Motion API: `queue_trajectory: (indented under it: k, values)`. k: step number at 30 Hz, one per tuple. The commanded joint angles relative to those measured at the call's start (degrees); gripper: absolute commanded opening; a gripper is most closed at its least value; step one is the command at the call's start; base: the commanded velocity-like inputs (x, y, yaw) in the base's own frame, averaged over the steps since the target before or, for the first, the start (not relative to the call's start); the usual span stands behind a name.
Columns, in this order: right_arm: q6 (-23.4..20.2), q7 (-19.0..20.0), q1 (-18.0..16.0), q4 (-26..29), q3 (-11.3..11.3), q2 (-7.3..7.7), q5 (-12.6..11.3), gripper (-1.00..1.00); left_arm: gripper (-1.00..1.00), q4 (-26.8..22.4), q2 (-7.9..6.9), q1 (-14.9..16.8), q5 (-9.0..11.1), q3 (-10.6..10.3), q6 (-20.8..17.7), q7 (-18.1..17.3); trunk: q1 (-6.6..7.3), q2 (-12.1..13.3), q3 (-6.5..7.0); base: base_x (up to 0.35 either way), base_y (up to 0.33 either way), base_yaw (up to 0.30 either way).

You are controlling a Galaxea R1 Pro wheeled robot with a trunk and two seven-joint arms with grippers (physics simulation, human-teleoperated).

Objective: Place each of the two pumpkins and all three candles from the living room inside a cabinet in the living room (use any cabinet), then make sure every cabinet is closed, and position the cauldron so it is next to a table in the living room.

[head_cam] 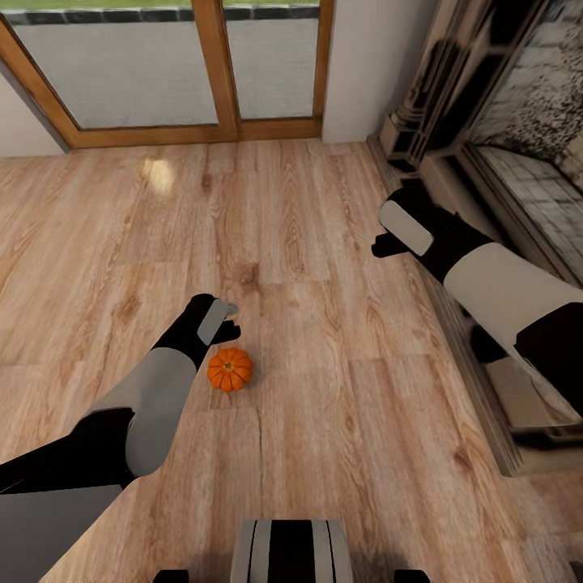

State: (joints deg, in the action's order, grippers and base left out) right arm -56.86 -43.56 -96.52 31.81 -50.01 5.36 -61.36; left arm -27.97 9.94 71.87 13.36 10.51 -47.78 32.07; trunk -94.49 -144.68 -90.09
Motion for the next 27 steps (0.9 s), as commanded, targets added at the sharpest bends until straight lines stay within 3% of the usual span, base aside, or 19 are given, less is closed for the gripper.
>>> queue_trajectory:
  k: [1, 6, 16, 23, 27]
  values:
    - [-0.1, -0.5, -0.3, 0.1, -0.4, 0.08, -0.7, 1.0, 1.0, -0.1, 0.05, 0.0, 0.6, 0.2, 0.0, 0.4, 0.01, 0.0, -0.04, 0.0, 0.0, 0.0]
    - [-0.2, -0.5, -3.4, 0.1, -0.4, 0.09, -0.7, 1.0, 1.0, -0.1, 0.05, 0.0, 0.6, 0.3, -0.1, 0.1, 0.01, 0.0, -0.04, 0.0, 0.0, 0.0]
    - [-1.8, -0.4, -13.8, -0.2, -0.6, -0.14, -0.9, 1.0, 1.0, -0.1, 0.05, 0.0, 0.6, 0.2, -0.2, 0.0, 0.01, 0.0, -0.04, 0.0, 0.0, 0.0]
    - [-1.9, -0.4, -14.7, -0.2, -1.0, -0.1, -1.0, 1.0, 1.0, -0.4, 0.05, 0.0, 0.6, 0.0, -0.2, 0.0, -0.07, -0.1, -0.71, 0.0, 0.0, 0.0]
    - [-1.9, -0.4, -14.7, -0.3, -1.6, -0.16, -1.0, 1.0, 1.0, -4.5, 0.05, 0.0, 0.6, 0.0, -0.2, 0.0, -0.12, -0.1, -1.15, 0.0, 0.0, 0.0]
